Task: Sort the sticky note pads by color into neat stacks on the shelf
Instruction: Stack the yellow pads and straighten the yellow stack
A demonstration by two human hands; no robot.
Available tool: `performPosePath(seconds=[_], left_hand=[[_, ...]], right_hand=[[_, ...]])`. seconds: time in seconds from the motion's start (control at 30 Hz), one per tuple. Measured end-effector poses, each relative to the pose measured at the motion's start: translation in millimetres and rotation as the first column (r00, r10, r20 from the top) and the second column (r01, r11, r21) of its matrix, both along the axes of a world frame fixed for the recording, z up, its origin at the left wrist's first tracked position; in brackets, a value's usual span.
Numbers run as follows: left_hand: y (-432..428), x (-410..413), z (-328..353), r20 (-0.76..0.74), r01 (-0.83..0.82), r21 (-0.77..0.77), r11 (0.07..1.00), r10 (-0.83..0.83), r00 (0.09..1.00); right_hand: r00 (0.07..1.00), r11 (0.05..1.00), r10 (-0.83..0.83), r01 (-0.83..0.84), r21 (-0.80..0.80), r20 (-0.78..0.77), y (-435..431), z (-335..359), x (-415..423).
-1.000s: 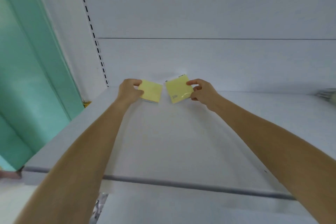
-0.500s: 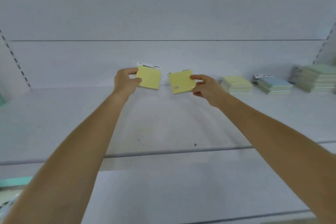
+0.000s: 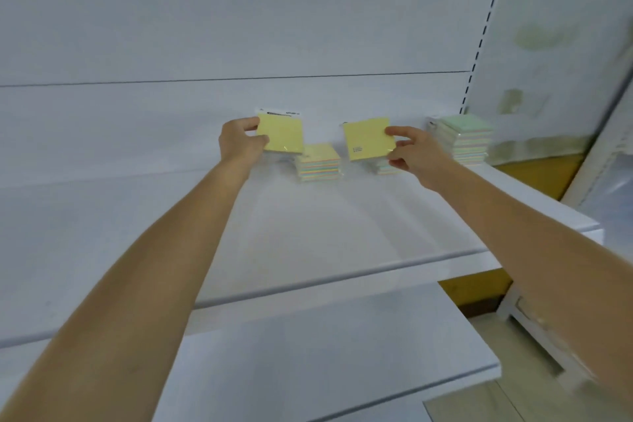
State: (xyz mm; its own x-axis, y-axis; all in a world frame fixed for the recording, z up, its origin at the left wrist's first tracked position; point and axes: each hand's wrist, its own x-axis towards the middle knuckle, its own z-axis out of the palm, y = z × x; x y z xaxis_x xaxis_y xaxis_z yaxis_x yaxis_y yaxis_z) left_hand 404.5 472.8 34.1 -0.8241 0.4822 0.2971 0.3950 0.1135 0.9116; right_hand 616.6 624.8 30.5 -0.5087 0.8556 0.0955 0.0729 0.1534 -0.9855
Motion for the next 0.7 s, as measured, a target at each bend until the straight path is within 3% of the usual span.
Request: performPosePath(seconds=[0.2, 0.37, 0.7], left_hand=[[44.9, -7.4, 1.7, 0.043, 0.007, 0.005, 1.000, -0.007, 0.999], [66.8, -3.0, -17.3, 0.053, 0.039, -0.089, 0.995, -0.034, 0.998], [76.8, 1.6, -35.1, -0.039, 0.026, -0.258, 0.966, -0.037, 0.999]], right_hand=[[0.999, 0.998, 0.002, -0.005, -0.068, -0.048, 37.9, 7.0, -13.9], [0.993, 0.994, 0.045, -0.055, -0.099, -0.106, 53.2, 12.6, -42.8], [0.982, 0.980, 0.186, -0.183, -0.076, 0.029, 52.9, 3.7, -97.9]])
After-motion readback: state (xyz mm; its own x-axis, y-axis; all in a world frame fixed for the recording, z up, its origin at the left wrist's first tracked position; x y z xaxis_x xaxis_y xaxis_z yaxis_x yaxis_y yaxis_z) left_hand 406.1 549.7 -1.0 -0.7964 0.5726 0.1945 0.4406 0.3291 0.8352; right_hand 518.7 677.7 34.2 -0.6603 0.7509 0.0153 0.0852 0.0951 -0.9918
